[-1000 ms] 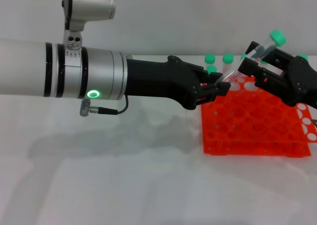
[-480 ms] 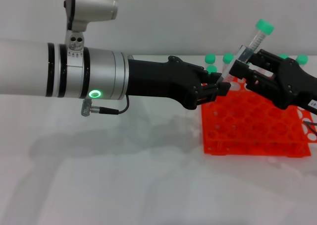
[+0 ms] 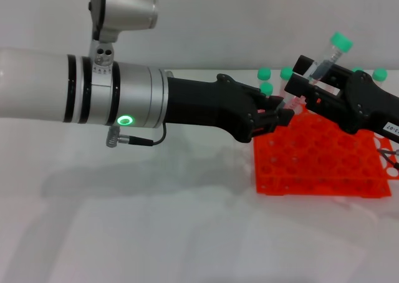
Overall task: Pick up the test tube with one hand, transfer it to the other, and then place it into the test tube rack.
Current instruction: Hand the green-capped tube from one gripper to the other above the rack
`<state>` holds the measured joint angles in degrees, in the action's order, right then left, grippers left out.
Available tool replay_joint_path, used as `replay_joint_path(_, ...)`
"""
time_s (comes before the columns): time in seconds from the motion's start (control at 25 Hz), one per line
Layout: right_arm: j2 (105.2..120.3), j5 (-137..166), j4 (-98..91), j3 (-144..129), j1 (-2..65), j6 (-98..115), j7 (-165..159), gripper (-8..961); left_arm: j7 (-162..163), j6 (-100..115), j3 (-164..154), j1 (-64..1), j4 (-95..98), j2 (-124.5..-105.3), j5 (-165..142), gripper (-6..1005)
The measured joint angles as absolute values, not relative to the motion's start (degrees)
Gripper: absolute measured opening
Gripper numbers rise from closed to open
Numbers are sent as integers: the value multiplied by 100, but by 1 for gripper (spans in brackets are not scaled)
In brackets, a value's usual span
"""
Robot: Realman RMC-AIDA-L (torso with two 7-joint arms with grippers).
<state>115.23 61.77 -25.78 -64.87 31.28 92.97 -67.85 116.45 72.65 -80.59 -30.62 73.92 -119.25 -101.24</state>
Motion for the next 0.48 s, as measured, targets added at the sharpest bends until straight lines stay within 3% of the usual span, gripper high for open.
replay_joint_path(0.2,11519,6176,-2585,-6487,3129,9282,-6797,511,11645,7264,-8068,-3067,7392,-11926,-10133,235)
replay_joint_path(0.48,11499,6179,-2593,-6486,3129,9292,-6796,342,11645,7254,-8035,-3076,7391,-11927,-10134,240)
